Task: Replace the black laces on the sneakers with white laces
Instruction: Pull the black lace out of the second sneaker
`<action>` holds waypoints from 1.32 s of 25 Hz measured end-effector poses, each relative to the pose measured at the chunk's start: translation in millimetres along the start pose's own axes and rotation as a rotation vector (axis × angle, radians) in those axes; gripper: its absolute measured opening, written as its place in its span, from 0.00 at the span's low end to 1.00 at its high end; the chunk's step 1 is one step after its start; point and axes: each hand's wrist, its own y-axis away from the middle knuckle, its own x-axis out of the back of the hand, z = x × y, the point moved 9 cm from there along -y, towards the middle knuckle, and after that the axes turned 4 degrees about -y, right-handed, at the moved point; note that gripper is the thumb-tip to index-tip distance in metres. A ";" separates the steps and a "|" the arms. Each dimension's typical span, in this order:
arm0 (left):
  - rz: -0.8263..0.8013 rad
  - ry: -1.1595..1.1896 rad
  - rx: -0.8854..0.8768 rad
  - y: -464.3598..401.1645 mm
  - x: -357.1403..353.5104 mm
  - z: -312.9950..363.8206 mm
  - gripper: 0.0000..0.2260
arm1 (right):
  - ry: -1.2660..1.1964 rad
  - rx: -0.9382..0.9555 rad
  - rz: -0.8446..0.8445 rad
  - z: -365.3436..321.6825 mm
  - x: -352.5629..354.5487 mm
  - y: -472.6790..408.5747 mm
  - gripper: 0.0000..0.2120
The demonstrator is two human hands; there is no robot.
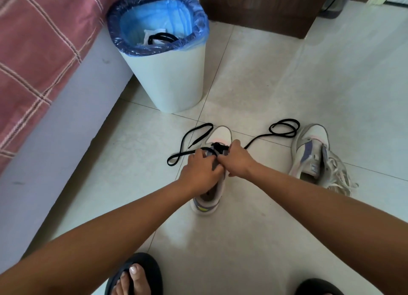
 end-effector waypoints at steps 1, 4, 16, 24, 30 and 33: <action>0.045 -0.009 -0.016 -2.5 5.1 -0.1 0.14 | -0.012 0.005 0.016 -1.4 -0.7 -1.7 0.20; 0.093 0.256 0.090 -12.2 2.2 -7.5 0.12 | -0.009 0.088 0.068 -8.0 4.1 0.5 0.18; 0.059 1.196 0.283 -41.4 2.0 -14.7 0.07 | -0.093 0.222 0.051 -18.8 16.4 -15.6 0.09; 0.147 1.370 0.010 -60.1 89.4 26.3 0.06 | -0.266 0.184 -0.002 -12.1 13.8 -12.1 0.11; 0.057 0.560 -0.098 -69.4 61.9 13.6 0.07 | -0.562 0.052 0.045 -11.9 22.9 -17.9 0.06; 0.039 0.047 -0.248 -68.4 37.3 7.6 0.09 | -0.660 0.015 0.050 -14.7 24.9 -22.2 0.12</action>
